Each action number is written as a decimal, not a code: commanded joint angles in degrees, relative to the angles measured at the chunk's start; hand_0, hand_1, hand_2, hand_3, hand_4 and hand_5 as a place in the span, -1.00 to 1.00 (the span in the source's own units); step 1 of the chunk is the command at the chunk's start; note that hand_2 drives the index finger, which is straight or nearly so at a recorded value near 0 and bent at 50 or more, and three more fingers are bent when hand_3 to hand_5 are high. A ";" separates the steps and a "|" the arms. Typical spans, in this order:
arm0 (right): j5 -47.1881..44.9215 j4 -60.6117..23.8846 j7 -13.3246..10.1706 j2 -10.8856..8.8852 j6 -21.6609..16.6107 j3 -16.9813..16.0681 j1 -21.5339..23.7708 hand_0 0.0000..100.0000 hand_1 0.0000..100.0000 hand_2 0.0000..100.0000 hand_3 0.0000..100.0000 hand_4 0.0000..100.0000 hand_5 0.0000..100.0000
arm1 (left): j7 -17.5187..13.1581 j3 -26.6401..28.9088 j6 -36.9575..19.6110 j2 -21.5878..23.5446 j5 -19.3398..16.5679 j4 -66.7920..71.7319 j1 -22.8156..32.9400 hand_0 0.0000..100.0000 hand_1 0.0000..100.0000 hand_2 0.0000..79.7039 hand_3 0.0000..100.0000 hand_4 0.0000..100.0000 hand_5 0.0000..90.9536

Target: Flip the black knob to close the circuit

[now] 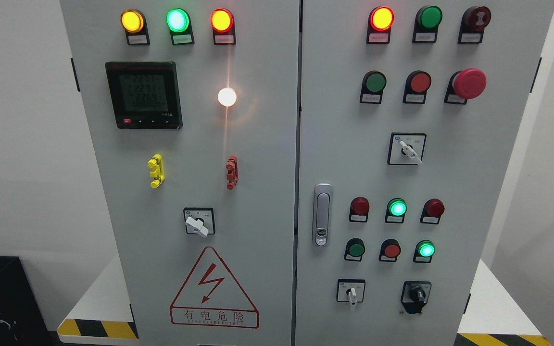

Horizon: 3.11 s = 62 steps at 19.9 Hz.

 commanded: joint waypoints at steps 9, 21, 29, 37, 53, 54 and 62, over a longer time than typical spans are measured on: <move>8.66 -14.73 0.20 0.05 1.73 0.01 -1.93 -1.00 -0.83 0.83 1.00 0.89 0.96 | -0.04 0.00 0.03 0.00 0.05 -1.67 1.32 -0.76 0.11 -1.00 -1.00 -1.00 -1.00; 11.91 -15.61 2.48 0.23 5.07 0.27 -6.76 -1.00 -1.00 0.84 1.00 0.90 0.97 | -0.04 0.00 0.03 0.00 -0.04 -1.76 1.32 -0.76 0.11 -1.00 -1.00 -1.00 -1.00; 13.05 -17.28 4.33 0.23 7.18 0.62 -8.70 -1.00 -1.00 0.84 1.00 0.90 0.97 | -0.04 0.00 0.03 0.00 -0.04 -1.76 1.32 -0.76 0.11 -1.00 -1.00 -1.00 -1.00; 15.08 -16.93 6.52 0.23 8.85 0.36 -11.95 -1.00 -1.00 0.85 1.00 0.91 0.97 | -0.04 0.00 0.03 0.00 -0.04 -1.76 1.32 -0.76 0.11 -1.00 -1.00 -1.00 -1.00; 15.78 -15.18 6.88 -0.03 9.37 -0.43 -16.08 -1.00 -1.00 0.84 1.00 0.90 0.97 | -0.04 0.00 0.03 0.00 0.05 -1.76 1.32 -0.76 0.11 -1.00 -1.00 -1.00 -1.00; 15.78 -14.91 6.96 -0.12 9.37 -0.52 -16.26 -1.00 -1.00 0.84 1.00 0.90 0.97 | -0.04 0.00 0.03 0.00 0.05 -1.67 1.32 -0.76 0.11 -1.00 -1.00 -1.00 -1.00; 15.78 -14.74 8.02 -1.35 9.29 -1.05 -17.31 -1.00 -1.00 0.84 1.00 0.90 0.97 | -0.04 0.00 0.03 0.00 0.05 -1.76 1.32 -0.76 0.11 -1.00 -1.00 -1.00 -1.00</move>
